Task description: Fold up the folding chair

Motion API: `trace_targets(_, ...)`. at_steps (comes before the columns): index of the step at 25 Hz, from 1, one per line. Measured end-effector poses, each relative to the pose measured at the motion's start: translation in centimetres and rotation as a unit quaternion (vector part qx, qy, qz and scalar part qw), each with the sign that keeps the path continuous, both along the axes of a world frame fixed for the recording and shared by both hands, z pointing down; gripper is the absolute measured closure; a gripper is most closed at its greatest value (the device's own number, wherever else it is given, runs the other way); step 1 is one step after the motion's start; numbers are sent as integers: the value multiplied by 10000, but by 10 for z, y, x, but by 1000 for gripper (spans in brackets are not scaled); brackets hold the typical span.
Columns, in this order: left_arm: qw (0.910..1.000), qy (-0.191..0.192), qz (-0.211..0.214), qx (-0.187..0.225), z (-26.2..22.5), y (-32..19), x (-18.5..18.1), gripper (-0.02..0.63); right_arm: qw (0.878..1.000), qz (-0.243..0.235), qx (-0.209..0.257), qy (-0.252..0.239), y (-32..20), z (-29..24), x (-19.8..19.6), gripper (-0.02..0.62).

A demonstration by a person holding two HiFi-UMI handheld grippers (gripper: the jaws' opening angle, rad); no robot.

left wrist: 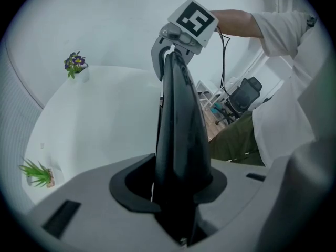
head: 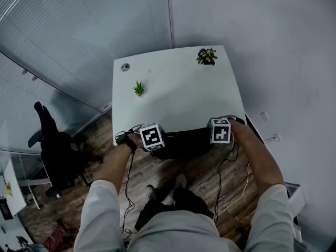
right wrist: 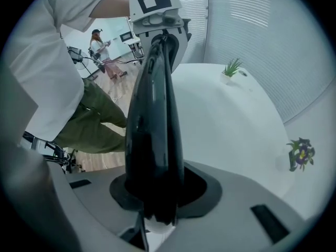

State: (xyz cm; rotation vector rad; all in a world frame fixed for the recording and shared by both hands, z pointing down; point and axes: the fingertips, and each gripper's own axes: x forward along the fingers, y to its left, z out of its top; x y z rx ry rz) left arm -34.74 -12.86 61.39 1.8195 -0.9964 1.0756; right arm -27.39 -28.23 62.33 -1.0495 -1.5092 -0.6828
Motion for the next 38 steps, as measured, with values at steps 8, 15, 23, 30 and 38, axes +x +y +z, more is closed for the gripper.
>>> trace_targets(8,9998,-204,7,-74,16,16,-7,389,9989,438,-136,-73,-10,0,-1,384)
trace_targets(15,9996,-113,-145,229,-4,19,-9,273,9970,727,-85,-238,-11,-9,-5,276)
trace_targets(23,9903,-94,-1025,938,-25,38,-35,262,9803,1784,-391,-753,-33,-38,-10,275)
trace_targets(30,9706,6,-1654,1748,-63,60,-46,287,9407,2898,-948,-1485,-47,-79,0,303)
trace_targets(38,9403,-282,-2264,2525,-100,92,-45,405,8575,3881,-1049,-3211,-29,-142,20,465)
